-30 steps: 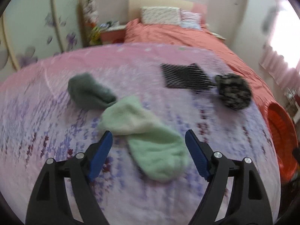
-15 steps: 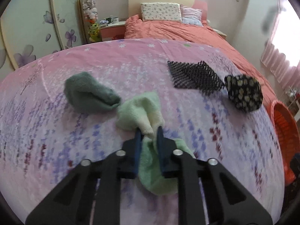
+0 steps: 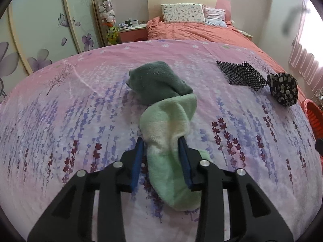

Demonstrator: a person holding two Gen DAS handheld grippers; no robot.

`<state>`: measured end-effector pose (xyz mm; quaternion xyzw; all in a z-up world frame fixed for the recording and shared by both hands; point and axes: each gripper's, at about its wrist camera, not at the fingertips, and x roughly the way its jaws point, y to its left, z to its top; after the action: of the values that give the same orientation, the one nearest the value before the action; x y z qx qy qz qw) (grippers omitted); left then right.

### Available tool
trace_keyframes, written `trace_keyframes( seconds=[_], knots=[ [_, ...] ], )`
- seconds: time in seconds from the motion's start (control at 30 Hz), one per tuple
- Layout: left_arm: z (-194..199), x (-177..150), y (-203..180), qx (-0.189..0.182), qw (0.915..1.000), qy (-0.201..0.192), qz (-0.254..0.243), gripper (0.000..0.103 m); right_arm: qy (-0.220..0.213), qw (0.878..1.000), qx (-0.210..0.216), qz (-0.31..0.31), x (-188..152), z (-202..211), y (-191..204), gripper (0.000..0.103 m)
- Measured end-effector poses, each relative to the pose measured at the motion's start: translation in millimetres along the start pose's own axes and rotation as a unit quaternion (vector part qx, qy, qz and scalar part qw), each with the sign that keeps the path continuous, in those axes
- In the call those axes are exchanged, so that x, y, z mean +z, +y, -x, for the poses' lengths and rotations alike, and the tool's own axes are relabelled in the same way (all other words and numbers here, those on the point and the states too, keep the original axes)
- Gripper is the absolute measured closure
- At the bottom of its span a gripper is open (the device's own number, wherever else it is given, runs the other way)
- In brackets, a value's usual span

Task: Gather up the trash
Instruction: 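Grasp the light green sock with the left tool while the right tool grasps the floral scrunchie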

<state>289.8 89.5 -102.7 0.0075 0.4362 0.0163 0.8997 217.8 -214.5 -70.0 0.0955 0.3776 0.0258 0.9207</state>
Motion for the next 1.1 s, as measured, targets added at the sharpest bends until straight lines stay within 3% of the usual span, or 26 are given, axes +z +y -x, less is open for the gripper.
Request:
trace_keyframes(
  seconds=[0.17,0.47,0.5,0.63,0.7,0.87,1.1],
  knots=[
    [-2.6,-0.4,7.8,-0.008,0.9999,0.001,0.008,0.066,-0.001,1.0,0.005,0.007,26.2,-32.3,20.8,0.022],
    [-4.2,0.7,5.5,-0.005,1.0,0.002,0.005,0.065,0.014,0.999,-0.041,-0.01,65.1,-87.4,28.8,0.022],
    [-4.2,0.7,5.4,-0.005,1.0,0.002,0.005,0.065,0.016,0.999,-0.041,-0.017,67.3,-90.5,26.5,0.026],
    [-4.2,0.7,5.3,-0.005,1.0,0.002,0.006,0.065,0.033,0.999,-0.034,-0.028,65.5,-94.7,19.2,0.075],
    [-4.5,1.0,4.8,-0.007,1.0,0.001,0.007,0.065,0.036,0.998,-0.025,-0.034,58.0,-88.5,15.3,0.082],
    [-5.9,1.5,5.0,-0.01,0.9999,0.001,0.008,0.066,0.048,0.998,-0.01,-0.027,32.7,-60.5,16.2,0.085],
    [-6.0,1.3,4.7,-0.012,0.9999,0.001,0.01,0.066,0.052,0.998,0.002,0.029,2.0,-33.7,36.2,0.092]
  ],
)
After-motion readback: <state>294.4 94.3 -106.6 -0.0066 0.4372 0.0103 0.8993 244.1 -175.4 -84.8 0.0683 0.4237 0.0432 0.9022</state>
